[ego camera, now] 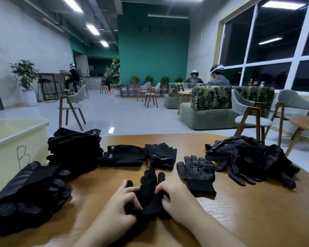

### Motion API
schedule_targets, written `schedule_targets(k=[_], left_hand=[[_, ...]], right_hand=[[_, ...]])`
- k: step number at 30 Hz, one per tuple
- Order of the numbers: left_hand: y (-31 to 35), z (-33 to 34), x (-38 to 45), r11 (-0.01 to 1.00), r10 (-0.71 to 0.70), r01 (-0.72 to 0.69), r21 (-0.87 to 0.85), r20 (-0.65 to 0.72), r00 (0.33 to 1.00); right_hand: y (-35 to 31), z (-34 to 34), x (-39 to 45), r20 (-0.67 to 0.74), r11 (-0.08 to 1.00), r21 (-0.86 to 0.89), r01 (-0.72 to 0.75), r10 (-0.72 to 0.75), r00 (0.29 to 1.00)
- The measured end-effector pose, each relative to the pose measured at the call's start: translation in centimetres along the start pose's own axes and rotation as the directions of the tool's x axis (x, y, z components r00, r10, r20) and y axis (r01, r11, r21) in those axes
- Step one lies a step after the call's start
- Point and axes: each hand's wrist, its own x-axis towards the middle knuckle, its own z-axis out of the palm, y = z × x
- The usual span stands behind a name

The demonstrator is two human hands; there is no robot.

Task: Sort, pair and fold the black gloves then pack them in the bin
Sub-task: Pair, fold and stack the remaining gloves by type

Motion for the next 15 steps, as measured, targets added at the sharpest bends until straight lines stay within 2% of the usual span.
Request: schedule_targets(k=[6,11,13,15], left_hand=[[2.0,-0.8,-1.6,0.991,0.000,0.013,-0.132,0.096,0.995],[3.5,-1.4,-1.9,0.990,-0.007,0.028,-0.137,0.155,0.988],[3.5,-1.2,-1.9,0.983,-0.032,0.048,-0.175,0.092,0.995],[2.8,-1.0,-1.4,0.972,-0.091,0.072,-0.224,-0.078,0.993]], right_hand=[[-0.8,-0.8,-1.1,-0.013,0.997,-0.053,-0.052,0.051,0.999],[-0.9,-1.1,-2.0,-0.037,0.997,-0.032,-0.067,0.066,0.997],[-0.9,-1.2,-2.0,-0.065,0.997,-0.032,-0.071,0.069,0.996],[-0.8,-1.3,-1.9,-0.127,0.996,0.000,-0.094,0.094,0.987]])
